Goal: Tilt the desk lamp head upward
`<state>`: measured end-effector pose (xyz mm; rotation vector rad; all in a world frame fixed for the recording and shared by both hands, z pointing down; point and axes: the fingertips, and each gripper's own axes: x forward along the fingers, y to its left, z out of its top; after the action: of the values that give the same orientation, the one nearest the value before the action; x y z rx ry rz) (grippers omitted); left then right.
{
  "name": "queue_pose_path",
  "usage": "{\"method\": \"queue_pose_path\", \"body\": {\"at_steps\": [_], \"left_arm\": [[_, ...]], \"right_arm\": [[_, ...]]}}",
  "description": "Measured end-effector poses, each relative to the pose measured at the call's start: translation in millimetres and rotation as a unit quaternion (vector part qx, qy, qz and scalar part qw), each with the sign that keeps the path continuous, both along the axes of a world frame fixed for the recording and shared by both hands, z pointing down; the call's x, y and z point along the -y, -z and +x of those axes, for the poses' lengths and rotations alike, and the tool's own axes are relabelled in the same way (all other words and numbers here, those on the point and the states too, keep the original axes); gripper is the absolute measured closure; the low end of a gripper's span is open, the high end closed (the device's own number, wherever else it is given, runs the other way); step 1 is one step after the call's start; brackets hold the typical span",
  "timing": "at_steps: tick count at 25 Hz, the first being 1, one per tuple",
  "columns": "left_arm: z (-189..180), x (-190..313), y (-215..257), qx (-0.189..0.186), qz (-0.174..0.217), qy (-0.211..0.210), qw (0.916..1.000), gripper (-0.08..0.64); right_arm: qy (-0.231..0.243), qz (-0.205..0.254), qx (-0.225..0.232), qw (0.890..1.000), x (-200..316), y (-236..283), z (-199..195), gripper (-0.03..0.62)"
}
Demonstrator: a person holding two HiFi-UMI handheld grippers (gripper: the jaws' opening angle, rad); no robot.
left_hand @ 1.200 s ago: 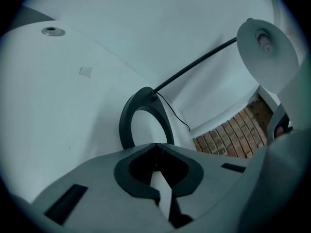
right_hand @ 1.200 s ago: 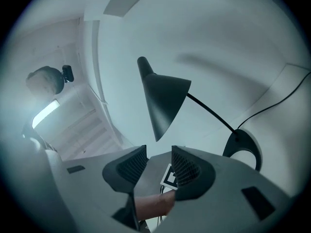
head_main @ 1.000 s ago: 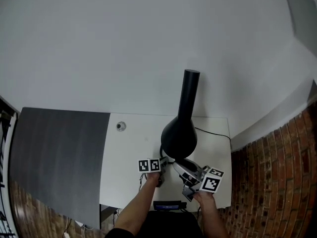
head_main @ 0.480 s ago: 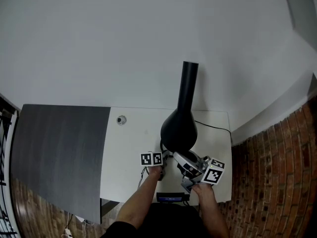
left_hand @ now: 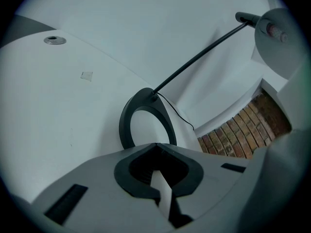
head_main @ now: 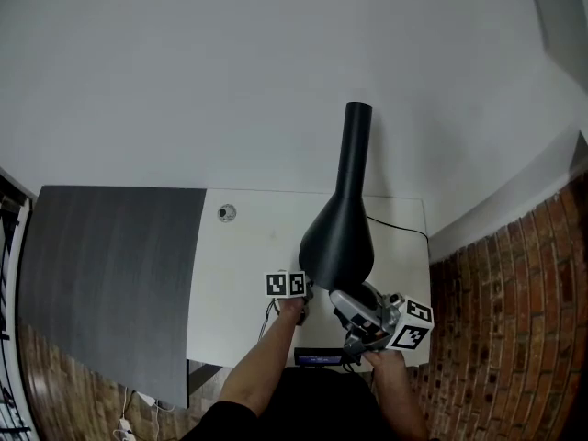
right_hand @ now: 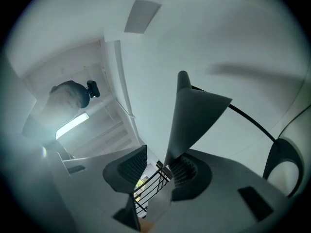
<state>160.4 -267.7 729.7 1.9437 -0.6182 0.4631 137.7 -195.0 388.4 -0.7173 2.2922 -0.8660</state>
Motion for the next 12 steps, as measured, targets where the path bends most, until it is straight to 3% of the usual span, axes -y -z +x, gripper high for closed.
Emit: {"method": "queue_pose_path", "body": {"at_steps": [12], "left_arm": [[-2,0,-9,0.018,0.007,-0.006,0.9998,0.549]], "right_arm": [[-0.003,0.077,-0.023,0.997,-19,70,-7,0.449]]}}
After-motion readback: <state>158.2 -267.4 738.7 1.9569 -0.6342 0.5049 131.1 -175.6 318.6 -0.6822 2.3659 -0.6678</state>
